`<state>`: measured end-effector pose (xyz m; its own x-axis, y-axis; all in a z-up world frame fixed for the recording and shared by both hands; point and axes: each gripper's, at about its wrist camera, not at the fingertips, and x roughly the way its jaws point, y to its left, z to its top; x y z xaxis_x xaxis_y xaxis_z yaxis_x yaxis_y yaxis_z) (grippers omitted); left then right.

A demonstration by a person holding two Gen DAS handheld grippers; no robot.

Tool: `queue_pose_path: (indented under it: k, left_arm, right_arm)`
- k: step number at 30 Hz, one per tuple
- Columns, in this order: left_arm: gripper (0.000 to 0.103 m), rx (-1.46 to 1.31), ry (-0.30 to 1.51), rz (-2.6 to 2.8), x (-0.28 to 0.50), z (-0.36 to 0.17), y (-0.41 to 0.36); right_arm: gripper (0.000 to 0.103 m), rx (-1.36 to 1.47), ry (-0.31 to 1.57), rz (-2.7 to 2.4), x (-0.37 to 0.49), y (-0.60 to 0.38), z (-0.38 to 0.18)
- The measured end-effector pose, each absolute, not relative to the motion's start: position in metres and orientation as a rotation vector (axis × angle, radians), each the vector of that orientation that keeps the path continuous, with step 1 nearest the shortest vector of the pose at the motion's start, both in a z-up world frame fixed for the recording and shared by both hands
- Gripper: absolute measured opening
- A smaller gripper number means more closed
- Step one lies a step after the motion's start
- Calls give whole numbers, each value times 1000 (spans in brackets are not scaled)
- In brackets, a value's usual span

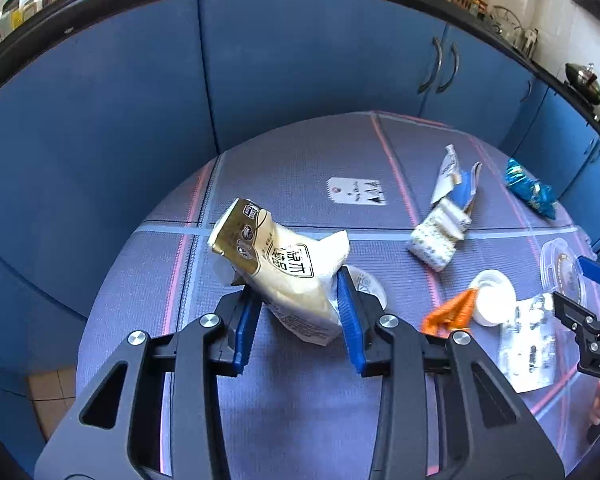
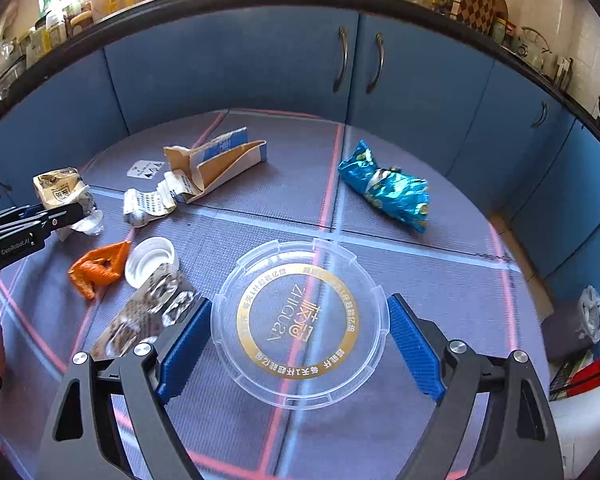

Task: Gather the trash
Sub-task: 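Grasp the cream snack bag with the left tool while the right tool grasps the clear round lid, then carry bag and lid over the bin and open both tools to release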

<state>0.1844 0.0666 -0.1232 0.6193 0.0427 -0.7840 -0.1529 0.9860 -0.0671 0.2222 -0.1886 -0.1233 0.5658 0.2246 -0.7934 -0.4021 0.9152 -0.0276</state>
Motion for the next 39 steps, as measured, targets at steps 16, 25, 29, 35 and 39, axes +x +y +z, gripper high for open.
queue_pose_path:
  k: [16, 25, 29, 35, 39]
  left_arm:
    - [38, 3, 814, -111, 149, -69, -50]
    - [38, 64, 807, -226, 133, -59, -116]
    - [38, 88, 800, -267, 129, -55, -143]
    - [38, 118, 793, -325, 126, -51, -180]
    - [38, 151, 783, -362, 123, -51, -208]
  right_arm:
    - [84, -200, 816, 326, 157, -247, -72]
    - [84, -181, 802, 267, 133, -284, -64]
    - [84, -167, 800, 229, 124, -304, -62]
    - [84, -152, 794, 155, 111, -338, -62]
    - [84, -137, 789, 101, 103, -363, -61]
